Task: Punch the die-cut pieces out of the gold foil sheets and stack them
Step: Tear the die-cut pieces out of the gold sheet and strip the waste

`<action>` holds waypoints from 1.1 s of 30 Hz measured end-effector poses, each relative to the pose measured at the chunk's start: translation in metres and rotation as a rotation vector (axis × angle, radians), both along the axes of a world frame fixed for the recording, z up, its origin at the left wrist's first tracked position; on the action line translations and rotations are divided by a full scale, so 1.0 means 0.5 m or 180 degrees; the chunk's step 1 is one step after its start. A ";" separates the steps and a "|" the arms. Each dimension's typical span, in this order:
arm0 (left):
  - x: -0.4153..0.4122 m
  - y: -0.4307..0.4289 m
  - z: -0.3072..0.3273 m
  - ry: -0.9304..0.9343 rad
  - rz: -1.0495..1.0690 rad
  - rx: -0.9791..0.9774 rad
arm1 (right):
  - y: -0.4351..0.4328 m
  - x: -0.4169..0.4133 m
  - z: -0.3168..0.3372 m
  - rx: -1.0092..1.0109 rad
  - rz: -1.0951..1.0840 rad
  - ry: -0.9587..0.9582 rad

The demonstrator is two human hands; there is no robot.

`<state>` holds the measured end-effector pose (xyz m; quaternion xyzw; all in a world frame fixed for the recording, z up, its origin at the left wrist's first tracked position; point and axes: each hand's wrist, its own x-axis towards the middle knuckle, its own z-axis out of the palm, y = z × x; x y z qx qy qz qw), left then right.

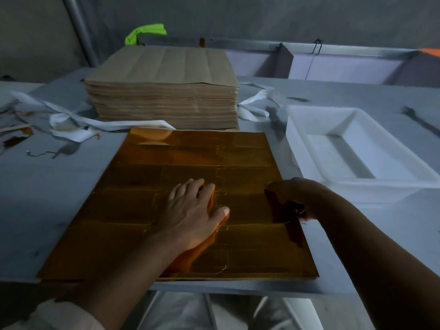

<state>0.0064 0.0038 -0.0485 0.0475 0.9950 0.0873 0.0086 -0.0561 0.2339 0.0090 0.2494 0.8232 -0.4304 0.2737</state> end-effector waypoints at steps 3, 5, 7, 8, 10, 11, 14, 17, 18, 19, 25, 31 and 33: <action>-0.002 -0.002 -0.002 0.0039 -0.0007 -0.0006 | -0.001 0.000 0.000 -0.0210 -0.0060 0.0103; -0.002 -0.002 -0.003 0.0051 -0.0025 -0.0016 | 0.000 -0.001 -0.005 -0.0292 -0.0085 0.0294; -0.004 -0.003 -0.004 0.0062 -0.0042 -0.0034 | 0.002 0.001 -0.009 -0.0433 -0.0177 0.0399; -0.005 -0.002 -0.005 0.0066 -0.0045 -0.0043 | 0.002 0.003 -0.012 -0.0505 -0.0240 0.0383; -0.007 -0.003 -0.006 0.0081 -0.0043 -0.0070 | 0.000 0.008 -0.021 -0.0623 -0.0382 0.0341; -0.008 -0.003 -0.006 0.0086 -0.0045 -0.0084 | -0.002 0.009 -0.026 -0.0622 -0.0452 0.0387; -0.015 -0.002 -0.004 0.0070 -0.0040 -0.0089 | -0.007 0.006 -0.034 -0.0541 -0.0619 0.0646; -0.026 0.004 -0.002 0.0021 -0.0001 -0.0072 | -0.008 -0.005 -0.030 -0.0561 -0.0695 0.0756; -0.029 0.008 -0.002 0.0004 0.0018 -0.0069 | -0.006 -0.009 -0.029 -0.0546 -0.0716 0.0775; -0.032 0.012 -0.003 -0.0005 0.0039 -0.0070 | -0.005 -0.014 -0.029 -0.0533 -0.0733 0.0800; -0.042 0.019 -0.012 0.0074 0.0060 -0.0119 | 0.012 -0.028 -0.032 -0.0585 -0.0570 0.0673; -0.045 0.015 -0.001 -0.0140 0.0082 0.0117 | 0.086 0.019 -0.029 -0.0876 0.0044 0.0302; -0.052 -0.010 0.014 -0.0239 0.0469 0.0483 | 0.109 0.044 -0.030 -0.0928 0.0110 0.0239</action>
